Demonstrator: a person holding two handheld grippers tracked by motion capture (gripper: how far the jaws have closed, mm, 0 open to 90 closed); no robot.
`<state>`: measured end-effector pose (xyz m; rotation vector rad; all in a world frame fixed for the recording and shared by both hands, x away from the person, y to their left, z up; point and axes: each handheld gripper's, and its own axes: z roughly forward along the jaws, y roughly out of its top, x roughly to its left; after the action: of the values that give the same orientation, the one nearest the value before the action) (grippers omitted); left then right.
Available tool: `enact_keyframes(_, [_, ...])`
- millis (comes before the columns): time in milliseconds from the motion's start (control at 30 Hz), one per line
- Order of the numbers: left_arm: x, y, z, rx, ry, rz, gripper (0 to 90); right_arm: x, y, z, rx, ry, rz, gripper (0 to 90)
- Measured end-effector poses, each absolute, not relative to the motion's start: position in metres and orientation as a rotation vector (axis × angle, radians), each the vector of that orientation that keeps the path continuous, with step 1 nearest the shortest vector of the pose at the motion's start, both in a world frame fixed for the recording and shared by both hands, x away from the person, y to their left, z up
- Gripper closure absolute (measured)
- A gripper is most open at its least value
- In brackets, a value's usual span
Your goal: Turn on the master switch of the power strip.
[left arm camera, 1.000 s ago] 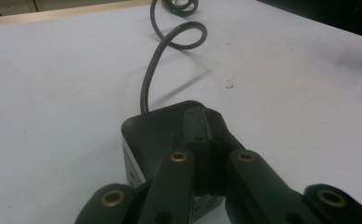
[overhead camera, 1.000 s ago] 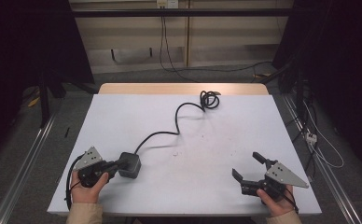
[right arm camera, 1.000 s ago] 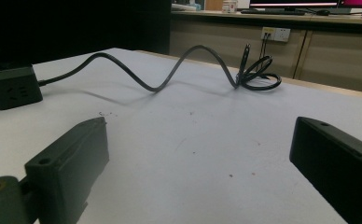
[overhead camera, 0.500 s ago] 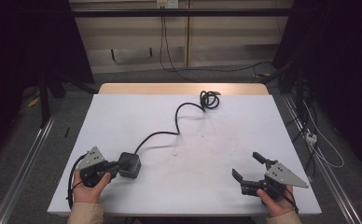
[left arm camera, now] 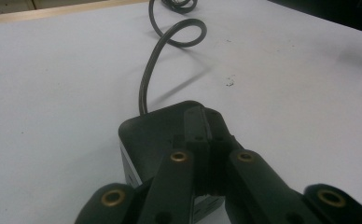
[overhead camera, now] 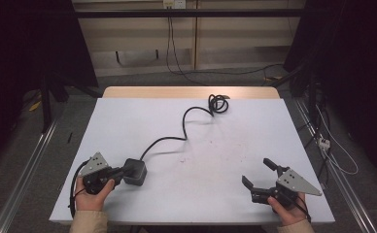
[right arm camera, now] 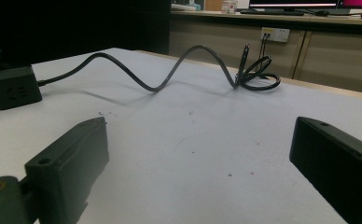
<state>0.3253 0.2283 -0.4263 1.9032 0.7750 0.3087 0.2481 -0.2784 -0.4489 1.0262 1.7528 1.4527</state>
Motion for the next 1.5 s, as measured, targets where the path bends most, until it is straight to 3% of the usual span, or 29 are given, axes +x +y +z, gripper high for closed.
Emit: enact_keyframes(1500, [0.3246, 0.2324, -0.4291, 1.885, 0.787, 0.297, 90.0, 0.2473, -0.2780, -0.4485, 1.024, 1.752, 1.454, 4.0])
